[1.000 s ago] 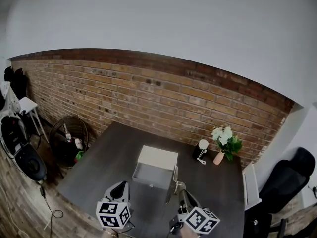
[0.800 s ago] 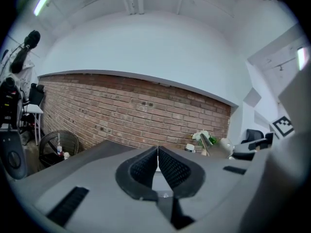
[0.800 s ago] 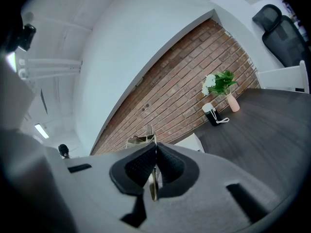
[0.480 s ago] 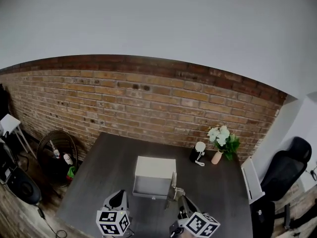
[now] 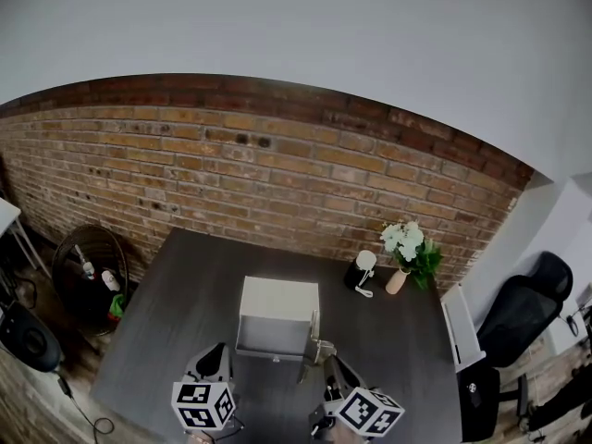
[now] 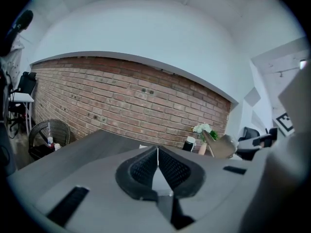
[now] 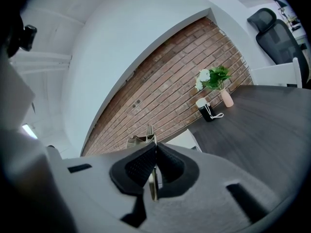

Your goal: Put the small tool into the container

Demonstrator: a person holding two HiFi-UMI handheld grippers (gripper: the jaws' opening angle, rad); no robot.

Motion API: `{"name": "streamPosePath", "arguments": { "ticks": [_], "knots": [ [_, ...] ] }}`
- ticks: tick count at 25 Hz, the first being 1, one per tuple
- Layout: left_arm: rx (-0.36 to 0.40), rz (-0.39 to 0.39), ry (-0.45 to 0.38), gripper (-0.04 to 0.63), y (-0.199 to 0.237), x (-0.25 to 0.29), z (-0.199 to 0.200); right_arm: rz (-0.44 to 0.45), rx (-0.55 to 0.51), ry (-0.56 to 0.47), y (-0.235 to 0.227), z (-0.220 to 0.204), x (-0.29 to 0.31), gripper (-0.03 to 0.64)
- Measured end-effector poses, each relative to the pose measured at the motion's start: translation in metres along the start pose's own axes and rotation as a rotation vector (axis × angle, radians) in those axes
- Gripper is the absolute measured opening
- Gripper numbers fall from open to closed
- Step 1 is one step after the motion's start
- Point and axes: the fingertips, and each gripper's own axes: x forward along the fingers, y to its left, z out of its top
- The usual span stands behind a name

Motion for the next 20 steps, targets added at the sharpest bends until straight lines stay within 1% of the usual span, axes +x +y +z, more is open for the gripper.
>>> {"name": "streamPosePath", "arguments": {
  "ticks": [3, 8, 13, 20],
  "knots": [
    [-0.009, 0.009, 0.005, 0.006, 0.004, 0.004, -0.002, -0.004, -0.002, 0.013, -0.001, -0.001, 0.003, 0.005],
    [-0.028, 0.026, 0.004, 0.006, 0.012, 0.010, -0.005, -0.006, -0.039, 0.032, -0.002, -0.002, 0.010, 0.005],
    [-0.041, 0.054, 0.007, 0.006, 0.025, 0.013, -0.006, 0.003, -0.135, 0.084, 0.002, -0.002, 0.025, 0.005],
    [-0.063, 0.139, 0.020, 0.006, 0.056, 0.008, -0.015, 0.065, -0.288, 0.192, 0.005, -0.007, 0.057, 0.005]
  ]
}}
